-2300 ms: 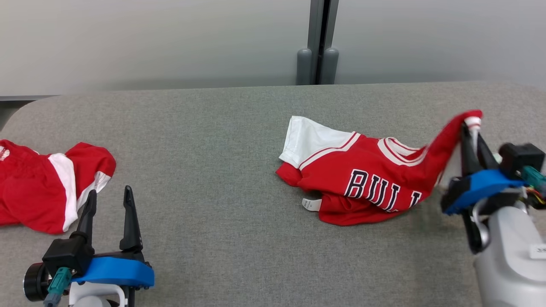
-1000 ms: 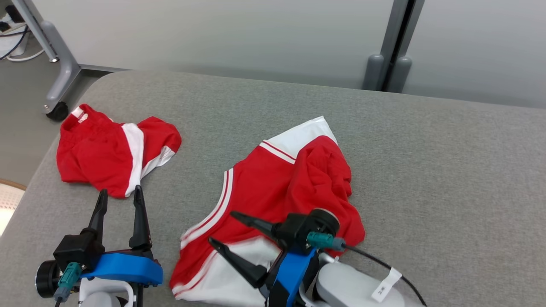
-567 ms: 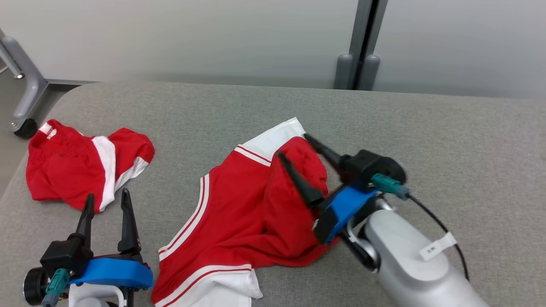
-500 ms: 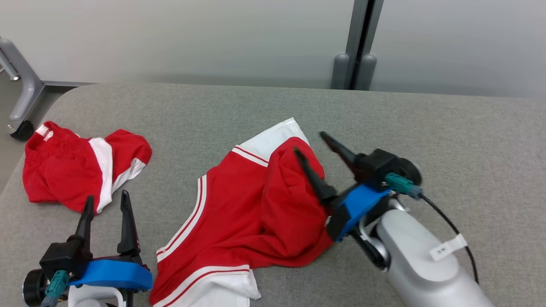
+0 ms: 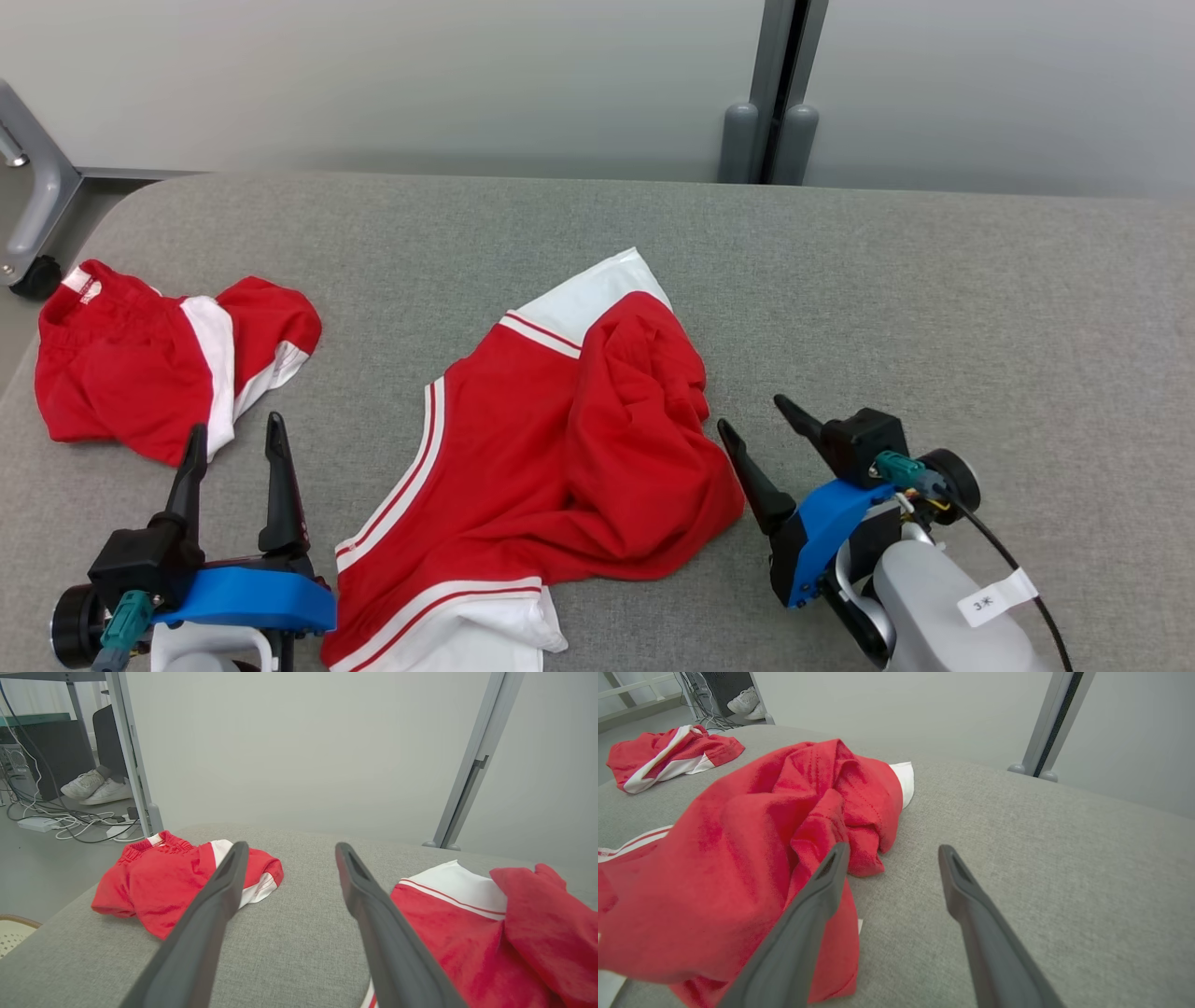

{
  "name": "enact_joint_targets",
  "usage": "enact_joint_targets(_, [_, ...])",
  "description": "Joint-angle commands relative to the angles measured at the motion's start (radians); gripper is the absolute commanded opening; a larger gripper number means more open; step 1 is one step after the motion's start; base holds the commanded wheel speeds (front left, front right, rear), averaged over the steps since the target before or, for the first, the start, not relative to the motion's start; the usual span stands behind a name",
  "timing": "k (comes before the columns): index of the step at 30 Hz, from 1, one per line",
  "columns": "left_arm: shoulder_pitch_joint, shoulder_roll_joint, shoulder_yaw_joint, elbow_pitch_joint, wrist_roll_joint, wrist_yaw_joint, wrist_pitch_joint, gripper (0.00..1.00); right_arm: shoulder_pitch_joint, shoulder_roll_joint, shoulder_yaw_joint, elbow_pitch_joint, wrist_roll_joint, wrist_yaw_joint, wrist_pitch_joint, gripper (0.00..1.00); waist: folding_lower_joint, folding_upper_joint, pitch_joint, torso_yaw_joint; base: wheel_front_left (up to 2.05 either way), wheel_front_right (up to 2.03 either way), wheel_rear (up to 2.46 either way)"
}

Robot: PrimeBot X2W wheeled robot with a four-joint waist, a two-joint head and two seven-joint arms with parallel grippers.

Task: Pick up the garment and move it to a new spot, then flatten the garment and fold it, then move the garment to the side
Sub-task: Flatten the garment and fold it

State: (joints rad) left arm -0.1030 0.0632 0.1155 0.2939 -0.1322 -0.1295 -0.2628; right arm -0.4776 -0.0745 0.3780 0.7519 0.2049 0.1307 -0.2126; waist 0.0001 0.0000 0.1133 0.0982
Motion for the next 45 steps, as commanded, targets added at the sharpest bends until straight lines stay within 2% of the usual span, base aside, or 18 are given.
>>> enact_joint_targets(1, [-0.009,0.001,-0.004,-0.001,-0.001,-0.002,-0.003,1.0,0.013,0.006,0.012,0.015,0.005,0.0,0.01,1.0,-0.0001,0.0,0.006,0.005,0.0,0.0,0.0])
enact_joint_targets(16, [-0.035,0.005,-0.007,0.005,-0.005,-0.002,-0.003,1.0,0.013,0.026,0.174,0.172,0.066,0.001,0.044,1.0,-0.0001,0.0,0.035,0.037,0.0,0.0,0.0])
enact_joint_targets(17, [-0.034,0.005,-0.004,0.004,-0.004,-0.002,-0.003,1.0,0.014,0.026,0.189,0.173,0.077,0.001,0.046,0.46,-0.0001,0.0,0.035,0.036,0.0,0.0,0.0])
enact_joint_targets(19, [-0.031,0.005,0.003,0.004,-0.003,-0.002,-0.003,1.0,0.007,0.025,0.212,0.176,0.1,0.001,0.045,0.0,-0.0001,0.0,0.035,0.031,0.0,0.0,0.0])
enact_joint_targets(24, [-0.025,0.003,0.012,0.005,0.0,-0.001,-0.003,1.0,-0.035,0.019,0.188,0.196,0.131,-0.001,0.004,0.0,-0.0001,0.0,0.032,0.004,0.0,0.0,0.0])
enact_joint_targets(31, [-0.017,-0.001,0.017,0.001,0.0,-0.002,-0.003,1.0,-0.053,-0.023,0.031,0.204,0.125,0.0,-0.046,0.0,-0.0001,0.0,0.031,-0.041,0.0,0.0,0.0])
enact_joint_targets(38, [-0.015,-0.003,0.021,0.001,-0.002,-0.002,-0.003,1.0,0.03,-0.061,-0.151,0.08,0.093,0.0,-0.053,0.0,-0.0001,0.0,0.031,-0.084,0.0,0.0,0.0])
enact_joint_targets(45, [-0.014,0.002,0.017,0.004,-0.007,-0.002,-0.003,1.0,0.201,-0.033,-0.29,-0.067,0.035,0.0,-0.038,0.0,-0.0001,0.0,0.029,-0.105,0.0,0.0,0.0])
